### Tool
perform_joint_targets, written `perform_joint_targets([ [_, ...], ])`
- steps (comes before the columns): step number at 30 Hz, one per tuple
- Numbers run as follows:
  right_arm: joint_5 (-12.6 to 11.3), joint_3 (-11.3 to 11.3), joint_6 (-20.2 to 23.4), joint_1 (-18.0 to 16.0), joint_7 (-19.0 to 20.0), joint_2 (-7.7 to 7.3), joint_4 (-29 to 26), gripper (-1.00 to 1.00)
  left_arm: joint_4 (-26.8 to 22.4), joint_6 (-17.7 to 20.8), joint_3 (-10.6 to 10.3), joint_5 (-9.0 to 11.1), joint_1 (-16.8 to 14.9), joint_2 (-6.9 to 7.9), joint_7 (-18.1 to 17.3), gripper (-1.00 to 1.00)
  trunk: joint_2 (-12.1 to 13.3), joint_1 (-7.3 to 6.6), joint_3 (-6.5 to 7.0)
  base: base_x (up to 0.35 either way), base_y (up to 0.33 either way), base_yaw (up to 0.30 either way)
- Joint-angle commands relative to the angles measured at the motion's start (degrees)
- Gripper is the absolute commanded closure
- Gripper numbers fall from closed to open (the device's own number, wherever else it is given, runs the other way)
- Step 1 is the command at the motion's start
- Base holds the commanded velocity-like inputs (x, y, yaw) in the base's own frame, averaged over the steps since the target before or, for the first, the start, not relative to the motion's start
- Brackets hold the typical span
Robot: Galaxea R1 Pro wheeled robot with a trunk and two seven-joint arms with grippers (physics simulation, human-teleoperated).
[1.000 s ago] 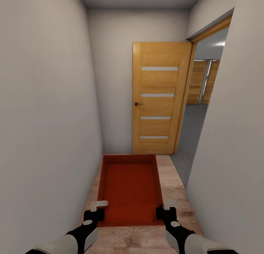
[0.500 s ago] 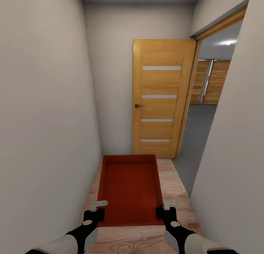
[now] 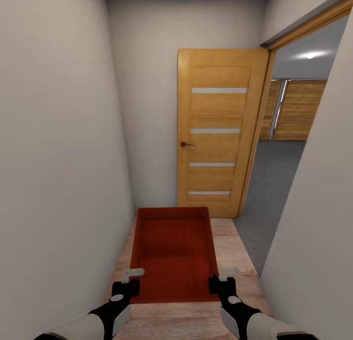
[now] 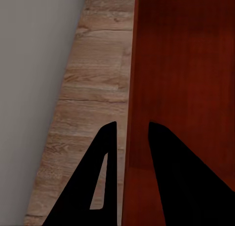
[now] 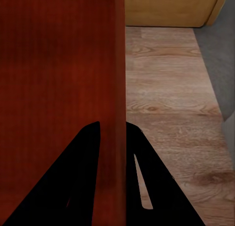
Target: Move the two storage containers from the living room to the garage. In the garage, place one container on the floor and stack the other container on top of it (either order is fine).
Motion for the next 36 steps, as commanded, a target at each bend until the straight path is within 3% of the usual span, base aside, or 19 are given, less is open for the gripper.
perform_joint_targets([
  [1, -0.2, -0.3, -0.1, 0.0, -0.1, 0.63, 0.3, 1.00, -0.1, -1.0, 0.0, 0.1, -0.1, -0.03, 0.9, 1.00, -0.1, 0.05, -0.10, 0.326, 0.000, 0.000],
  [14, -0.2, -0.3, -0.1, 0.0, -0.1, 0.63, 0.3, 1.00, -0.1, -1.0, 0.0, 0.1, -0.1, -0.06, 0.9, 1.00, -0.1, 0.05, -0.10, 0.326, 0.000, -0.122],
  [26, -0.2, -0.3, -0.1, 0.0, -0.1, 0.63, 0.3, 1.00, -0.1, -1.3, 0.0, 0.1, -0.1, -0.08, 0.9, 1.00, -0.1, 0.05, -0.10, 0.326, 0.000, -0.008],
  [28, 1.2, -0.4, -0.1, 0.0, -0.2, 0.20, 0.3, 1.00, 0.0, -0.8, -0.3, 0.5, -0.1, -0.13, 0.8, 1.00, -0.1, 0.06, -0.11, 0.000, 0.000, 0.000],
  [36, 6.9, -5.7, -0.3, 0.0, -0.6, 0.50, 0.3, 1.00, 0.4, -1.3, -0.3, 0.8, -0.1, 0.00, 0.3, 1.00, -0.1, 0.06, -0.11, 0.000, 0.000, 0.000],
])
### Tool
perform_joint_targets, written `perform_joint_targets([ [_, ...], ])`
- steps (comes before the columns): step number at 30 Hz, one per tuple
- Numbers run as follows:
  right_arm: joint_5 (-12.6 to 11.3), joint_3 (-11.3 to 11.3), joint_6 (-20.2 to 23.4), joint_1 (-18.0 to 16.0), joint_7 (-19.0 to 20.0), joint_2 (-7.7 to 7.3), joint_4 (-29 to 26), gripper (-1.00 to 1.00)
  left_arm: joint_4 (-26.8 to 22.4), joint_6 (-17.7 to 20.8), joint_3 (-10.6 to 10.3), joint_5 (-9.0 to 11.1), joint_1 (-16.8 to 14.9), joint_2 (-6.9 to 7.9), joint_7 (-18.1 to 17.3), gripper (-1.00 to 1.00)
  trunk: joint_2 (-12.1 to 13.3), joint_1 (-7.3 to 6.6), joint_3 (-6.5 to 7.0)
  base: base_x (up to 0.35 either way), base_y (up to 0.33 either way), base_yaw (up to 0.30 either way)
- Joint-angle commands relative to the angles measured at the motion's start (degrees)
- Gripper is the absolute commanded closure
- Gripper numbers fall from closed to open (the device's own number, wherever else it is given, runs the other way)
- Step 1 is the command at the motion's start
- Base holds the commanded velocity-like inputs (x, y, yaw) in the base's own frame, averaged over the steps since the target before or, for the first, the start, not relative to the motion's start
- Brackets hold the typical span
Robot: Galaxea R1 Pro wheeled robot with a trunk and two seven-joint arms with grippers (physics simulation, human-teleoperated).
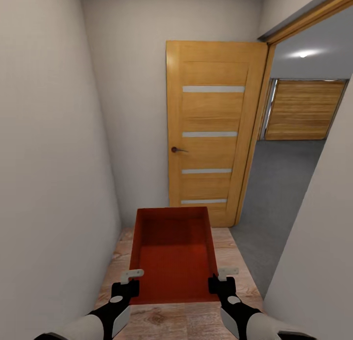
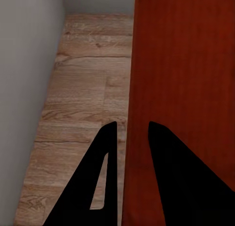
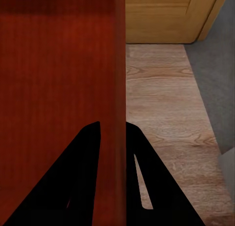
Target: Move the two storage containers from the living room to the garage. In the garage, place one container on the floor and stack the other container on top of it (either order is fine).
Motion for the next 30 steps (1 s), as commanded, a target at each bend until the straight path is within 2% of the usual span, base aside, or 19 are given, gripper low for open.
perform_joint_targets([
  [1, 0.3, -0.1, -0.3, 0.0, -0.2, 0.36, 0.3, 1.00, -0.3, -0.3, -0.2, 0.1, -0.1, -0.03, 0.6, 1.00, -0.1, 0.02, -0.11, 0.000, 0.000, 0.000],
  [8, 7.2, -6.9, -0.2, 0.0, -0.4, 0.59, 0.2, 1.00, -0.4, -0.3, 0.0, -0.3, -0.1, -0.02, 0.2, 1.00, -0.1, 0.02, -0.11, 0.000, 0.000, 0.000],
  [18, 15.6, -15.2, 0.0, 0.0, -0.4, 0.65, 0.3, 1.00, -0.1, -0.3, 0.0, -0.3, -0.1, -0.02, 0.1, 1.00, -0.1, 0.02, -0.11, 0.000, 0.000, 0.000],
  [19, -7.8, 6.0, 0.0, 0.0, -0.4, 1.40, 0.3, 1.00, -0.8, -0.3, 0.0, -0.3, -0.1, -0.02, 1.2, 1.00, -0.1, 0.02, -0.11, 0.008, 0.000, 0.000],
  [30, -7.8, 6.0, -0.4, 0.0, -0.4, 1.44, 0.3, 1.00, -0.8, -0.3, 0.0, -0.2, -0.1, 0.06, 1.2, 1.00, -0.1, 0.02, -0.11, 0.151, 0.000, 0.000],
])
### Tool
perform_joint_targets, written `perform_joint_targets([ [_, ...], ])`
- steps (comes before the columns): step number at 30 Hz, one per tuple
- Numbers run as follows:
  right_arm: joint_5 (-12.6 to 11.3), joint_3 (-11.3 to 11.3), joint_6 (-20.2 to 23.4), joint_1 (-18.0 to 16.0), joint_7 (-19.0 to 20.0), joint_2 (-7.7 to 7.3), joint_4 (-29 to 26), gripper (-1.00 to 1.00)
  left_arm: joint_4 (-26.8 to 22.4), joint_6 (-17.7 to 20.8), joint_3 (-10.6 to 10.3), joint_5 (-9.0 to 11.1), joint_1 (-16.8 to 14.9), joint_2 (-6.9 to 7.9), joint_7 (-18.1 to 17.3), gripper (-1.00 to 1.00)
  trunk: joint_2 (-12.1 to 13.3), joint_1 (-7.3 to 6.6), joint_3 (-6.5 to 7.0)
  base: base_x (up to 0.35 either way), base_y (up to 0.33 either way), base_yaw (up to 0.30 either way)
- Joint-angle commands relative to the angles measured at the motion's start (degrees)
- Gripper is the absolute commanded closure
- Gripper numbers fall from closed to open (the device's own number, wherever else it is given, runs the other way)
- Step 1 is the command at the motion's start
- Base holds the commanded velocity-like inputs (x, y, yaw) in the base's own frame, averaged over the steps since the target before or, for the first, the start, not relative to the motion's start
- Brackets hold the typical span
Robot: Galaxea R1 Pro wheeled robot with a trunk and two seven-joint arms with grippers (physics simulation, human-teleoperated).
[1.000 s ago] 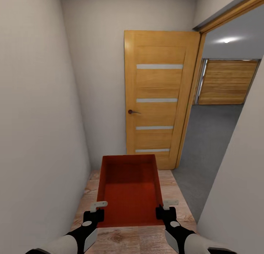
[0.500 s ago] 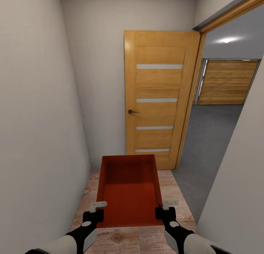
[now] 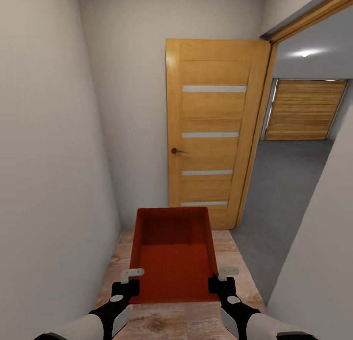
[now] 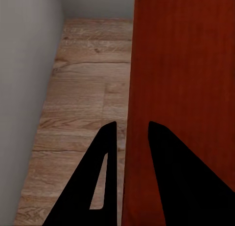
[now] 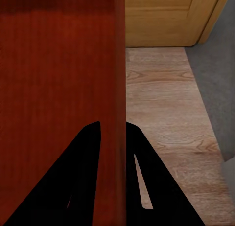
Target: Move the two storage containers from the living room to the garage. In the garage, place one container on the floor and stack the other container on top of it (either order is fine).
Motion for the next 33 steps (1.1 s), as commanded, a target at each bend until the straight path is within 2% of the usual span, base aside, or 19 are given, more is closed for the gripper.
perform_joint_targets([
  [1, -1.5, 0.3, -0.3, 0.0, -0.4, 1.40, 0.3, 1.00, -0.3, -0.9, 0.0, 0.2, -0.1, -0.03, 1.1, 1.00, -0.1, 0.04, -0.11, 0.188, 0.000, 0.000],
  [8, -1.5, 0.2, -0.4, 0.0, -0.5, 1.40, 0.3, 1.00, -0.3, -0.9, 0.0, 0.2, -0.1, -0.02, 1.1, 1.00, -0.1, 0.04, -0.11, 0.170, 0.000, -0.078],
  [25, -1.5, 0.2, -0.4, 0.0, -0.5, 1.40, 0.3, 1.00, -0.3, -1.2, 0.1, 0.2, -0.1, 0.03, 1.1, 1.00, -0.1, 0.04, -0.11, 0.013, 0.001, -0.269],
  [33, -1.5, 0.2, -0.4, 0.0, -0.5, 1.40, 0.3, 1.00, -0.3, -1.2, 0.0, 0.2, -0.1, 0.06, 1.1, 1.00, -0.1, 0.04, -0.11, 0.204, 0.174, -0.274],
])
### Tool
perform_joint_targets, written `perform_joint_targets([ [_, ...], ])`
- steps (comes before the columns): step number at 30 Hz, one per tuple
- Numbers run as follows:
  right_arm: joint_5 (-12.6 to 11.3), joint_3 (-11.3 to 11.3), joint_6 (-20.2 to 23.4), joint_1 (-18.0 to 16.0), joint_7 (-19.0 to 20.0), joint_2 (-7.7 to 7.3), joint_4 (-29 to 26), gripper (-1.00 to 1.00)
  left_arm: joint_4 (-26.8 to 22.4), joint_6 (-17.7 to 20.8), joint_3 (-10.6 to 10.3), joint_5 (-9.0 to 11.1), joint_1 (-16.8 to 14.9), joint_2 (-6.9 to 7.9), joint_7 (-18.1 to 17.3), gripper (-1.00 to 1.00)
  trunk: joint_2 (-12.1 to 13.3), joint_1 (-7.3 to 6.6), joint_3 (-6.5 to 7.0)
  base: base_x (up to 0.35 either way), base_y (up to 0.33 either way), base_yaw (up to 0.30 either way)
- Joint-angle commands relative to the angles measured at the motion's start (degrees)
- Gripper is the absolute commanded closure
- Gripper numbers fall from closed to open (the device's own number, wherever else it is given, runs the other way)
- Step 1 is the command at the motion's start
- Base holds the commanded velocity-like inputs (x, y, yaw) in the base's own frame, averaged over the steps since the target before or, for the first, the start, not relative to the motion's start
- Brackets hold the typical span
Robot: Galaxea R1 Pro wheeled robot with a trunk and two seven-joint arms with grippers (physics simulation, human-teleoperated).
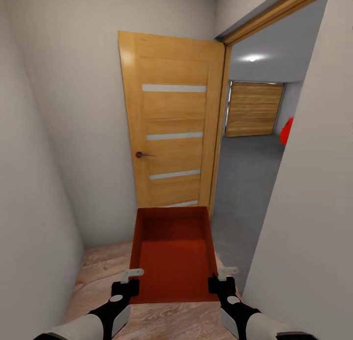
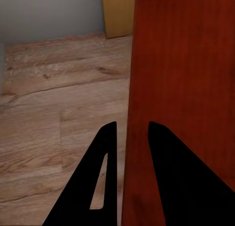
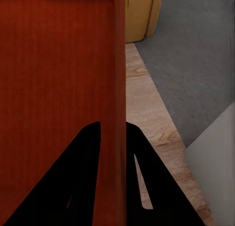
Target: Move the two storage containers from the living room to the garage. In the garage, place one container on the floor and stack the other container on top of it (either order is fine).
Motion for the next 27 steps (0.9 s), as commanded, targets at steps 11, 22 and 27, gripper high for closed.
perform_joint_targets([
  [11, -1.6, 0.3, -0.4, 0.0, -0.4, 1.31, 0.3, 1.00, -0.3, -1.1, 0.0, 0.2, -0.1, -0.01, 1.2, 1.00, -0.1, 0.04, -0.11, 0.246, 0.215, -0.220],
  [22, -1.6, 0.3, -0.4, 0.0, -0.2, 1.26, 0.3, 1.00, -0.3, -1.1, 0.0, 0.2, -0.1, -0.01, 1.2, 1.00, -0.1, 0.04, -0.11, 0.265, 0.217, -0.044],
  [27, -1.6, 0.3, -0.4, 0.0, -0.2, 1.24, 0.3, 1.00, -0.3, -1.1, 0.0, 0.2, -0.1, -0.01, 1.2, 1.00, -0.1, 0.04, -0.11, 0.277, 0.218, -0.216],
])
